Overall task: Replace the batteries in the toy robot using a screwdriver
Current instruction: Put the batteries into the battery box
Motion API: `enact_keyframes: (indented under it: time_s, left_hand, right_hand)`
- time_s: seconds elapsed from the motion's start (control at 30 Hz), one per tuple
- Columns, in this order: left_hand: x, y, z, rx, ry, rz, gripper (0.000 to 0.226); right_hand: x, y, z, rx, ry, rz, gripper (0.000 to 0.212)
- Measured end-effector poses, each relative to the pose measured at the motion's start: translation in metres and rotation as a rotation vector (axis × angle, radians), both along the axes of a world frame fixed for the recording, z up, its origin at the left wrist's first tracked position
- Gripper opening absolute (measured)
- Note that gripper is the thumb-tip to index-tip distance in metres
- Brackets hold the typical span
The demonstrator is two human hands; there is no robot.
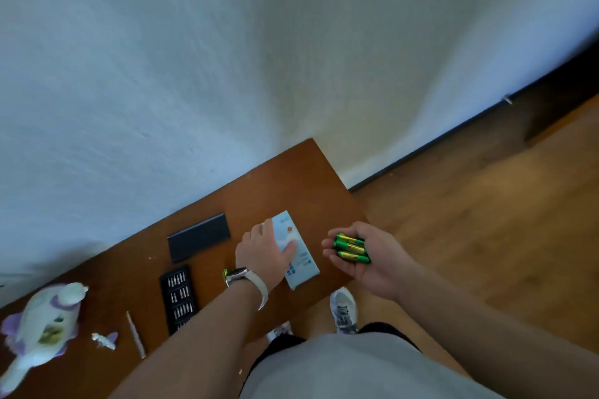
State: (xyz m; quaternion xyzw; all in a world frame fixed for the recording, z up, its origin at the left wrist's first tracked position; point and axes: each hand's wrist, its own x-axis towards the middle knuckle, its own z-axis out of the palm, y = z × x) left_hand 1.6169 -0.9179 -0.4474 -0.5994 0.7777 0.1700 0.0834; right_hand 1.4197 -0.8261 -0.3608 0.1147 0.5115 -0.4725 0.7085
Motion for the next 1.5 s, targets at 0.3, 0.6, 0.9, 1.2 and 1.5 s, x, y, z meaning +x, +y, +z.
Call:
enact_keyframes:
  time_s: [0.3, 0.6, 0.9, 1.2, 1.5]
  left_hand:
    - [-0.045, -0.015, -0.011, 0.086, -0.061, 0.267, 0.079]
    - [-0.049, -0.020, 0.000, 0.186, 0.186, 0.367, 0.071]
    - [-0.014, -0.014, 0.058, 0.222, 0.710, 0.529, 0.043]
    - [0.055, 0.016, 0.122, 0.457, 1.381, 0.682, 0.048]
    - [0.123, 0.043, 0.145, 0.525, 1.688, 0.699, 0.051]
  right_hand:
    - [-0.030, 0.008, -0.016, 0.023, -0.015, -0.070, 0.027]
    - [-0.036, 0.003, -0.025, 0.056, 0.008, -0.049, 0.025]
    - [-0.018, -0.023, -0.027, 0.044, 0.016, 0.103, 0.024]
    - [0.047, -0.047, -0.012, -0.029, 0.039, 0.432, 0.022]
    - [0.133, -0.041, 0.023, -0.121, -0.064, 0.746, 0.039]
